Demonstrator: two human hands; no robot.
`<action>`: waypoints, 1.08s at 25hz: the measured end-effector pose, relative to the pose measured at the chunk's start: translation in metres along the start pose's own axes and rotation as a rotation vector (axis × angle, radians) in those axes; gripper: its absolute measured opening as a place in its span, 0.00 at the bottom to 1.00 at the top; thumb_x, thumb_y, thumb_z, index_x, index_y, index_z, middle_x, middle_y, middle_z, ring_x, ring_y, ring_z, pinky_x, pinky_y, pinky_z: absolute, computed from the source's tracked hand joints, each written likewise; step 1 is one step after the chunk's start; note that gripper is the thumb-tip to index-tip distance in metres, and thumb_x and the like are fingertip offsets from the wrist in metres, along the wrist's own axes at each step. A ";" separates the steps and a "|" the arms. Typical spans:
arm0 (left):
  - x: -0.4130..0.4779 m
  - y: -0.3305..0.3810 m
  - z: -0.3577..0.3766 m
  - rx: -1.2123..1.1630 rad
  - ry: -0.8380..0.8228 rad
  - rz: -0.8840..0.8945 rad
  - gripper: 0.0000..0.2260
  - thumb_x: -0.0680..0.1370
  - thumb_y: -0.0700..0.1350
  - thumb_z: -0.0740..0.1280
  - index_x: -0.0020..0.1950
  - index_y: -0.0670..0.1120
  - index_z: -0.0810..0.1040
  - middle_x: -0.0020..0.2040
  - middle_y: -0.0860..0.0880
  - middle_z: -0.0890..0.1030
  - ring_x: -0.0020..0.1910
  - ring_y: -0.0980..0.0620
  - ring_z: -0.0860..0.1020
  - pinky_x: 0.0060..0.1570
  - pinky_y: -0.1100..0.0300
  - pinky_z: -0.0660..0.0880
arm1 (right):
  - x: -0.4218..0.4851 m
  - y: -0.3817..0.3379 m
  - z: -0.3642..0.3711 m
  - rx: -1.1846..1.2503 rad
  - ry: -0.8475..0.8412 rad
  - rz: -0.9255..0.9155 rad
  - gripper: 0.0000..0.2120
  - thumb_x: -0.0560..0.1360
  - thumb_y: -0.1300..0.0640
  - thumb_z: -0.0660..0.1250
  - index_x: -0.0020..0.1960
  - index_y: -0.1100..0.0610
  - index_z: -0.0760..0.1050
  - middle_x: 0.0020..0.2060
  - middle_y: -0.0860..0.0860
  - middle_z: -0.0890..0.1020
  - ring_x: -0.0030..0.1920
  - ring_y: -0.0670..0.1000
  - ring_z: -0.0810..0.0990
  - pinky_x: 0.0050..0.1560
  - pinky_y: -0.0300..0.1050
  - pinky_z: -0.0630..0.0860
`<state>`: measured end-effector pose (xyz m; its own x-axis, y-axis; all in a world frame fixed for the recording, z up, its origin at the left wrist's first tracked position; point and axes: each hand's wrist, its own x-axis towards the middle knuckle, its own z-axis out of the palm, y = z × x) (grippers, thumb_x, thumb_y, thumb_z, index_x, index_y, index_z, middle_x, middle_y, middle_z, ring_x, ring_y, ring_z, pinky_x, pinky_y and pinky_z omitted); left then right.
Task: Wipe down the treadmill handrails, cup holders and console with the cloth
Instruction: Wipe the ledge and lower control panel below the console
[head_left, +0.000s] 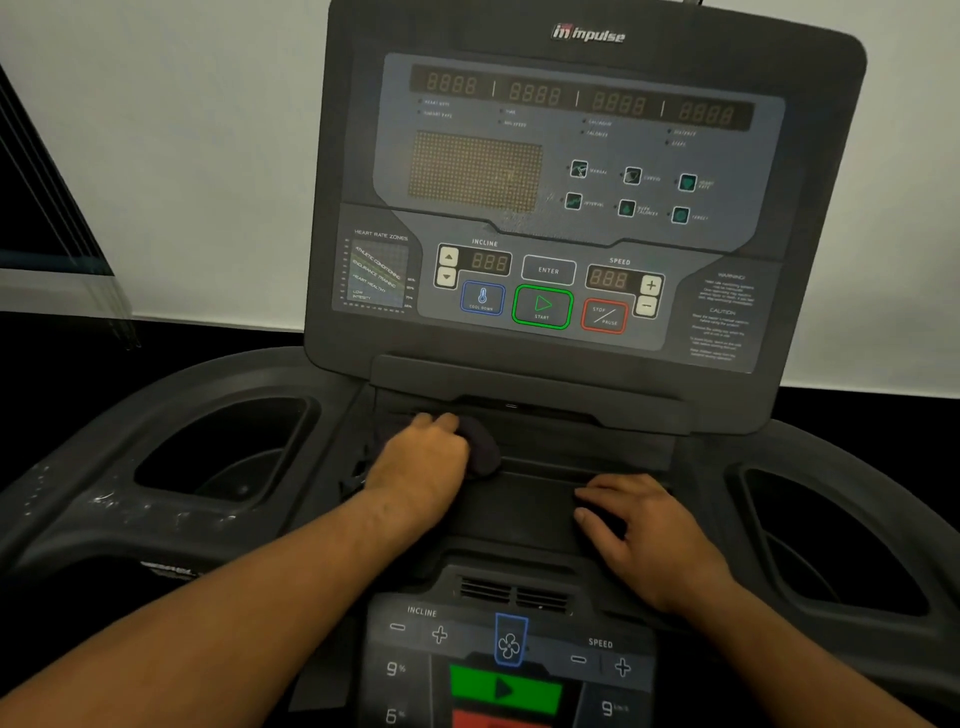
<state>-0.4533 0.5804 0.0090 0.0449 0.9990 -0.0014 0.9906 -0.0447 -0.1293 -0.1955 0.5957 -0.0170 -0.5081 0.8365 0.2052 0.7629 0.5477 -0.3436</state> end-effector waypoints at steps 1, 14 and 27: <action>0.004 0.012 0.000 -0.007 0.021 0.044 0.15 0.80 0.41 0.62 0.67 0.45 0.75 0.66 0.46 0.70 0.62 0.44 0.70 0.59 0.53 0.71 | 0.000 0.000 0.000 0.001 0.003 0.004 0.17 0.78 0.46 0.64 0.64 0.50 0.78 0.60 0.43 0.78 0.62 0.43 0.72 0.58 0.33 0.63; 0.015 0.026 -0.022 -0.999 -0.251 0.237 0.06 0.79 0.44 0.67 0.56 0.48 0.77 0.45 0.50 0.84 0.39 0.56 0.80 0.40 0.62 0.75 | 0.006 -0.032 -0.031 0.261 -0.118 -0.063 0.26 0.68 0.63 0.72 0.65 0.53 0.76 0.59 0.42 0.75 0.61 0.40 0.74 0.62 0.25 0.63; -0.012 0.004 -0.024 -0.590 -0.087 0.314 0.23 0.69 0.63 0.72 0.58 0.52 0.78 0.51 0.53 0.75 0.50 0.53 0.76 0.50 0.55 0.76 | 0.054 -0.077 -0.039 0.514 -0.018 0.475 0.06 0.78 0.63 0.64 0.49 0.58 0.79 0.41 0.57 0.83 0.39 0.54 0.85 0.35 0.48 0.83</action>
<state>-0.4472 0.5682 0.0321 0.3566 0.9337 -0.0338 0.8381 -0.3037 0.4532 -0.2661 0.5997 0.0562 -0.1760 0.9804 -0.0884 0.6206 0.0408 -0.7830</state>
